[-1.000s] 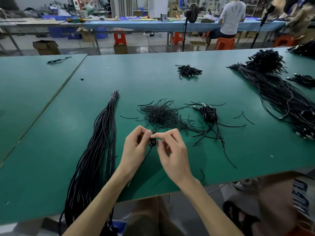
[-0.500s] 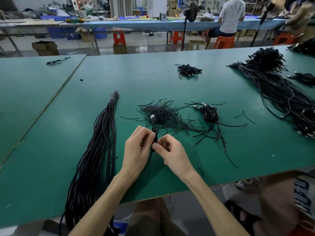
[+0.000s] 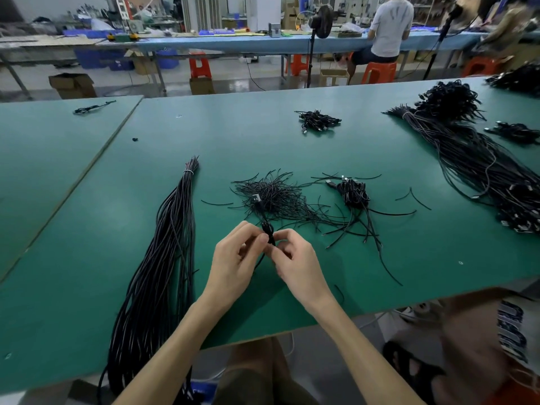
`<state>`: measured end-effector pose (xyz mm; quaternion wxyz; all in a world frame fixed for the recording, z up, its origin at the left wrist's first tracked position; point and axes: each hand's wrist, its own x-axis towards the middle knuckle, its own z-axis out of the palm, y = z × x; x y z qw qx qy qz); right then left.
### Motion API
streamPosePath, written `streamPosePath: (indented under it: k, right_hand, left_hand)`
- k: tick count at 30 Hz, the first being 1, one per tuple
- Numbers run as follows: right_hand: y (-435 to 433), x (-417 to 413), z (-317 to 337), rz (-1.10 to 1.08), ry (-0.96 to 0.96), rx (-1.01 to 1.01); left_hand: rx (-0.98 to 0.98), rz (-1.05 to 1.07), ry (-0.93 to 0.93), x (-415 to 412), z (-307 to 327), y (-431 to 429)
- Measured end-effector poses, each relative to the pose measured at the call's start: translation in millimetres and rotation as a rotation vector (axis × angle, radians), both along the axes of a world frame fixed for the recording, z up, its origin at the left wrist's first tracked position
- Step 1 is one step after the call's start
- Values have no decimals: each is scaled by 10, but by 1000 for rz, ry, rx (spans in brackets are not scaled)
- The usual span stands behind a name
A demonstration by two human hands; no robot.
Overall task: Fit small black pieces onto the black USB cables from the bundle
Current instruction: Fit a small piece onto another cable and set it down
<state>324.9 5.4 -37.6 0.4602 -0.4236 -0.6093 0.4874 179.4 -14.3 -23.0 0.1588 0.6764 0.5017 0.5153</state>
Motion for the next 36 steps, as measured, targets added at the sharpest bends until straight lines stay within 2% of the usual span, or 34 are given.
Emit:
streamPosePath:
  k: [6, 10, 14, 19, 25, 28, 31, 36]
  right_hand:
    - [-21, 31, 60, 31, 179, -4]
    - [-22, 59, 80, -3, 299, -51]
    - [-23, 67, 93, -83, 243, 25]
    - [6, 66, 67, -91, 212, 77]
    - [-15, 77, 92, -112, 197, 157]
    - [-14, 84, 66, -159, 110, 206]
    - [-33, 66, 77, -210, 39, 300]
    - [-97, -20, 58, -134, -123, 487]
  left_hand:
    - [-87, -161, -172, -5, -14, -18]
    - [-136, -210, -129, -2, 10, -21]
    - [-216, -279, -138, 22, 12, -37]
    - [-212, -237, -86, 18, 33, -17]
    - [-284, -246, -177, 4, 41, -9]
    - [-292, -164, -143, 11, 13, 10]
    - [-191, 0, -29, 32, -17, 0]
    - [-42, 219, -43, -4, -34, 5]
